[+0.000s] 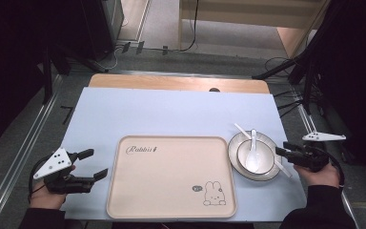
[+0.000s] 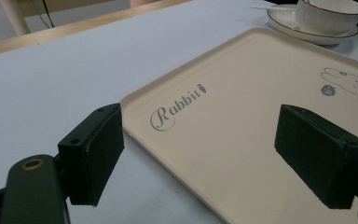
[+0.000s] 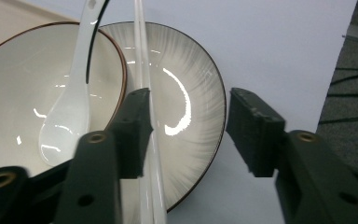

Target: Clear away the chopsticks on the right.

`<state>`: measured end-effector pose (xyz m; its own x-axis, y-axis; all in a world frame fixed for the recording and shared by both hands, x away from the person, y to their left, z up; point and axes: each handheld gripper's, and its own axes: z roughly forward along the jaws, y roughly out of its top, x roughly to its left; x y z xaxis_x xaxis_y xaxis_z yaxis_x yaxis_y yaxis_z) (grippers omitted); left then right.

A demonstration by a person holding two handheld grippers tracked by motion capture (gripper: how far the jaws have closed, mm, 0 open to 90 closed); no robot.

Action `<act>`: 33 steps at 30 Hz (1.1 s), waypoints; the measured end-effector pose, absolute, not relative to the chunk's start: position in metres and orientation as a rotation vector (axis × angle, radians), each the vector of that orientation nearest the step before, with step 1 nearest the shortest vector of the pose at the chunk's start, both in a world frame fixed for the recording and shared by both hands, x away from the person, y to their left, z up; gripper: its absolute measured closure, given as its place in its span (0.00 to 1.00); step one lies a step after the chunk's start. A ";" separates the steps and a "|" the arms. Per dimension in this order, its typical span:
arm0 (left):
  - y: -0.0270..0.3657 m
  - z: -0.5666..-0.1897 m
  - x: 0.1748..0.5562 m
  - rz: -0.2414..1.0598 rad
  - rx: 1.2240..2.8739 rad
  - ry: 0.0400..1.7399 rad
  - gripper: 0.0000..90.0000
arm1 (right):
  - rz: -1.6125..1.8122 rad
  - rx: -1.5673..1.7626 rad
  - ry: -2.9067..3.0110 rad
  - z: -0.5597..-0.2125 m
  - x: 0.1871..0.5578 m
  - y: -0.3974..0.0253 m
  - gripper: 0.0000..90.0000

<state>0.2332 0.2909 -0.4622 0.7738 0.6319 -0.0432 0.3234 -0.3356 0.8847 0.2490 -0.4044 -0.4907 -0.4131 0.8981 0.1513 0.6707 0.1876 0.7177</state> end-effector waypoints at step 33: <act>0.290 -0.463 0.234 0.381 1.955 0.726 0.18 | 1.025 1.532 2.378 -0.516 0.267 -0.401 0.94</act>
